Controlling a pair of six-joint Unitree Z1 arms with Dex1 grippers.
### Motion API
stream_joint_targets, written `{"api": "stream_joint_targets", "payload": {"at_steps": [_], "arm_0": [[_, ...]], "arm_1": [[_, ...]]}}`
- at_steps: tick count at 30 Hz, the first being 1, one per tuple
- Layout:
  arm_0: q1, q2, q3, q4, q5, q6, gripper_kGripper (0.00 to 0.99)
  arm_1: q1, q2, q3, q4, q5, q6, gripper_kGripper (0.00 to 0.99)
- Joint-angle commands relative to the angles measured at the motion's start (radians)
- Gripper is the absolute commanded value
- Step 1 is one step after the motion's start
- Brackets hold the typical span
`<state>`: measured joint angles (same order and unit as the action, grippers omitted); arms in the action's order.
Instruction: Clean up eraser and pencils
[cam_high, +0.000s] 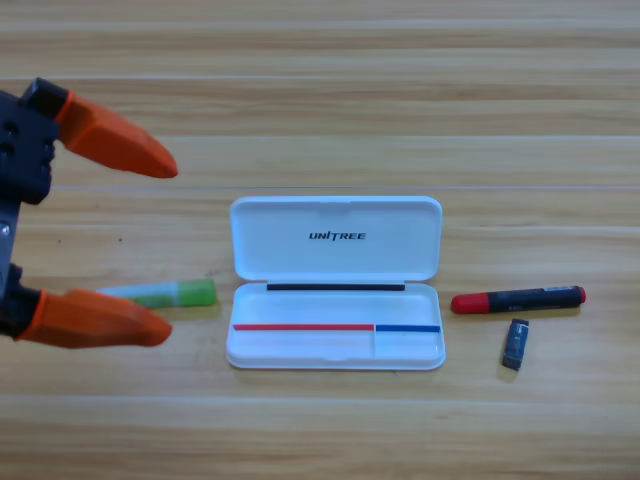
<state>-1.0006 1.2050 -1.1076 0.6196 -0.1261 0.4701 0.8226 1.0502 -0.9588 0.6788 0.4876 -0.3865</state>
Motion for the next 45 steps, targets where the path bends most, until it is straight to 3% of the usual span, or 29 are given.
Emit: {"api": "stream_joint_targets", "payload": {"at_steps": [1, 11, 15, 20, 25, 30, 38, 45], "arm_0": [[-0.018, 0.03, 0.009, 0.015, 0.022, 0.008, 0.98], [-0.018, 0.025, -0.029, 0.06, 0.057, 0.039, 0.98], [-0.009, 0.061, -0.107, 0.13, 0.126, 0.114, 0.974], [0.208, 0.191, -0.25, 0.236, 0.172, 0.308, 0.963], [0.424, 0.387, -0.321, 0.275, 0.174, 0.498, 0.962], [0.548, 0.533, -0.319, 0.276, 0.171, 0.611, 0.959], [0.606, 0.605, -0.209, 0.226, 0.157, 0.65, 0.957], [0.596, 0.642, -0.179, 0.213, 0.161, 0.55, 0.957]], "arm_1": [[0.03, 0.03, 0.037, -0.019, 0.006, 0.005, 0.985], [0.03, 0.013, 0.037, -0.022, -0.04, 0.052, 0.985], [0.029, 0.008, 0.035, -0.016, -0.19, 0.107, 0.985], [0.026, 0.082, 0.0, 0.038, -0.409, 0.186, 0.985], [0.01, 0.274, -0.075, 0.116, -0.449, 0.318, 0.983], [0.004, 0.425, -0.123, 0.116, -0.486, 0.499, 0.985], [-0.016, 0.654, -0.222, 0.097, -0.489, 0.716, 0.983], [-0.04, 0.803, -0.264, 0.084, -0.489, 0.896, 0.988]]}}
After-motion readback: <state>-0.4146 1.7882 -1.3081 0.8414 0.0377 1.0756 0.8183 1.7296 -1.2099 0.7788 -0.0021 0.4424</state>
